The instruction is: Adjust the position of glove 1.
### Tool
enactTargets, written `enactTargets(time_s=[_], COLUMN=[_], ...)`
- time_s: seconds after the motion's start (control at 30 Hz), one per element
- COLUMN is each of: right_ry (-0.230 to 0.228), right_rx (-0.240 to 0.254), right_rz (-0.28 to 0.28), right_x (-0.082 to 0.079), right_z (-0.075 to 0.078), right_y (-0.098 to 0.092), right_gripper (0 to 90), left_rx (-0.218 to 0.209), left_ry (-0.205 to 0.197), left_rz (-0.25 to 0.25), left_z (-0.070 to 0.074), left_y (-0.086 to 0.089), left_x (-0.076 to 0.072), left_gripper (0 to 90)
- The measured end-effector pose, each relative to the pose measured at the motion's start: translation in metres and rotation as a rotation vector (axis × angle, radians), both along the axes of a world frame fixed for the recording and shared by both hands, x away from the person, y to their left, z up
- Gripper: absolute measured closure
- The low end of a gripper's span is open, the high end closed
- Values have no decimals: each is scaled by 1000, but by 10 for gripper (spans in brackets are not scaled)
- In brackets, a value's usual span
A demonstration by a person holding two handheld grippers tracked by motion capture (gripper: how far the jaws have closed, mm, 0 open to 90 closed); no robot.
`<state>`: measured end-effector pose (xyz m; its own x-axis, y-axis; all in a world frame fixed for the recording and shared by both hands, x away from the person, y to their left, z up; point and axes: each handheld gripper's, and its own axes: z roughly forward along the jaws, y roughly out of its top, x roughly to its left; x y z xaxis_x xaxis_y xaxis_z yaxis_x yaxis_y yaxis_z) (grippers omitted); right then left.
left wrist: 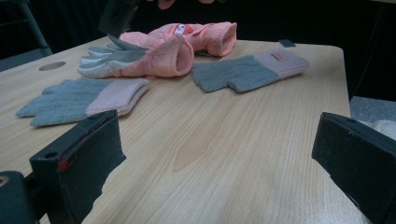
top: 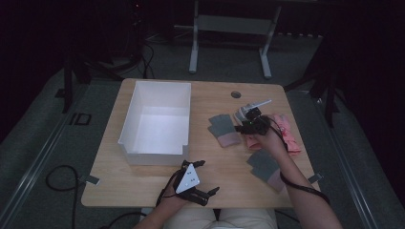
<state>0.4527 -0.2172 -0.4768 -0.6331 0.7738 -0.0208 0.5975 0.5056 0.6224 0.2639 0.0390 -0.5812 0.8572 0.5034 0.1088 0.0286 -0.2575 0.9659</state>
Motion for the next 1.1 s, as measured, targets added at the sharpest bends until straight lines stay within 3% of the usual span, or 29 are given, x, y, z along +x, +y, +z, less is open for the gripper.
enactTargets(time_s=[0.53, 1.03, 1.1], right_ry=[41, 57, 76], right_rx=[-55, -116, -139], right_rz=[33, 29, 35], right_x=[22, 43, 45], right_z=[-21, -36, -44], right_y=[45, 63, 66], right_gripper=[590, 585, 595], left_rx=[-1, 0, 0], left_ry=[-1, -3, -4], left_rz=[-6, -8, -9], left_z=[0, 0, 0], left_y=[0, 0, 0], left_x=[0, 0, -1], left_gripper=[15, 14, 15])
